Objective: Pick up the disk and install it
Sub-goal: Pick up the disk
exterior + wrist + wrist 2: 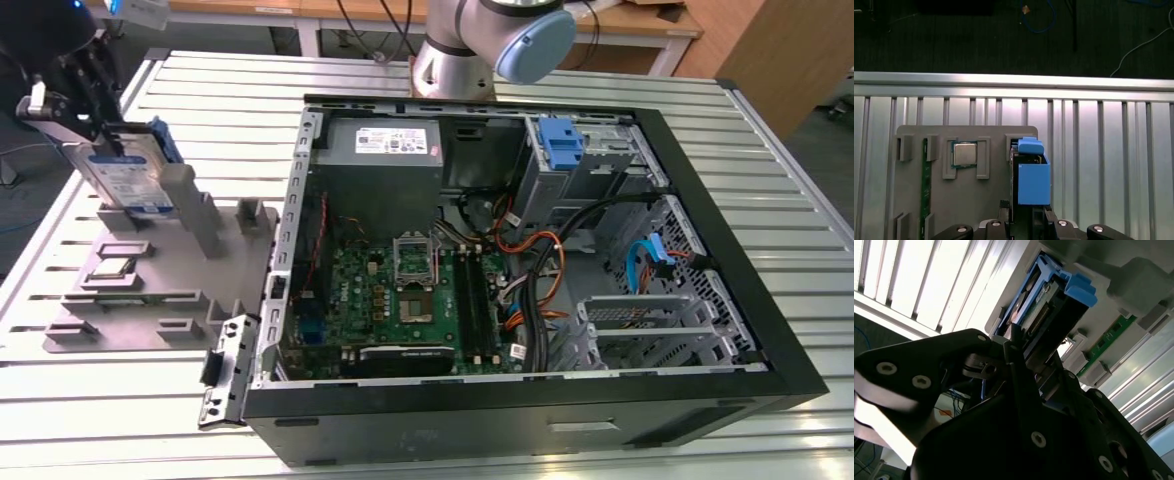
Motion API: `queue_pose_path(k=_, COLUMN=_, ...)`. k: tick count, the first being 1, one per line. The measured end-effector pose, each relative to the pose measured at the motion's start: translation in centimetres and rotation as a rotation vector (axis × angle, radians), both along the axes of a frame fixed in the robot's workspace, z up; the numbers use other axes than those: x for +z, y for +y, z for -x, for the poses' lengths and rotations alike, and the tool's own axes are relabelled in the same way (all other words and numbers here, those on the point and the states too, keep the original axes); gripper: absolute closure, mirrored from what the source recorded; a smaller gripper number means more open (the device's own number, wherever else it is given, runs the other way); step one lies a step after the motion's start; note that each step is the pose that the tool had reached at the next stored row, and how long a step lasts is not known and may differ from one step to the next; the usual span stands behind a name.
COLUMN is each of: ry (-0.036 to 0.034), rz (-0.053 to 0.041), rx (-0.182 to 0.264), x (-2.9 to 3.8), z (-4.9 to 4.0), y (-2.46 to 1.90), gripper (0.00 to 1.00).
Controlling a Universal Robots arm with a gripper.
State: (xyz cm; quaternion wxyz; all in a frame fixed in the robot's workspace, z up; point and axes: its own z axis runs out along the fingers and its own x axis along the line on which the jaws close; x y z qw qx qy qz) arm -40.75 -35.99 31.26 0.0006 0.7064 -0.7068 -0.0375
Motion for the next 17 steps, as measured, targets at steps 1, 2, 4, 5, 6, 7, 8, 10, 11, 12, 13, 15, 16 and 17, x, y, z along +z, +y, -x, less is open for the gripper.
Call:
queue_pose_path(k=1, ry=0.0000, rz=0.0000, rx=0.000, x=0.23, z=0.00, y=0.00, gripper=0.65)
queue_pose_path(k=2, ry=0.0000, rz=0.0000, rx=0.000, x=0.43, z=0.00, y=0.00, gripper=0.65)
queue_pose_path(k=4, ry=0.0000, rz=0.0000, rx=0.000, x=0.70, z=0.00, y=0.00, gripper=0.65)
queue_pose_path(k=5, ry=-0.0002, rz=-0.0001, rx=0.000, x=0.71, z=0.00, y=0.00, gripper=0.65)
queue_pose_path(k=6, ry=-0.0001, rz=-0.0001, rx=0.000, x=0.72, z=0.00, y=0.00, gripper=0.65)
queue_pose_path(k=7, ry=-0.0002, rz=-0.0001, rx=0.000, x=0.71, z=0.00, y=0.00, gripper=0.65)
queue_pose_path(k=8, ry=0.0000, rz=0.0003, rx=0.000, x=0.73, z=0.00, y=0.00, gripper=0.65)
queue_pose_path(k=10, ry=0.0000, rz=0.0004, rx=0.000, x=0.72, z=0.00, y=0.00, gripper=0.65)
queue_pose_path(k=11, ry=0.0000, rz=0.0005, rx=0.000, x=0.72, z=0.00, y=0.00, gripper=0.65)
queue_pose_path(k=12, ry=0.0000, rz=0.0005, rx=0.000, x=0.73, z=0.00, y=0.00, gripper=0.65)
queue_pose_path(k=13, ry=0.0000, rz=0.0005, rx=0.000, x=0.72, z=0.00, y=0.00, gripper=0.65)
queue_pose_path(k=15, ry=0.0000, rz=0.0006, rx=0.000, x=0.73, z=0.00, y=0.00, gripper=0.65)
queue_pose_path(k=16, ry=0.0000, rz=0.0007, rx=0.000, x=0.73, z=0.00, y=0.00, gripper=0.65)
queue_pose_path(k=17, ry=0.0000, rz=0.0007, rx=0.000, x=0.72, z=0.00, y=0.00, gripper=0.65)
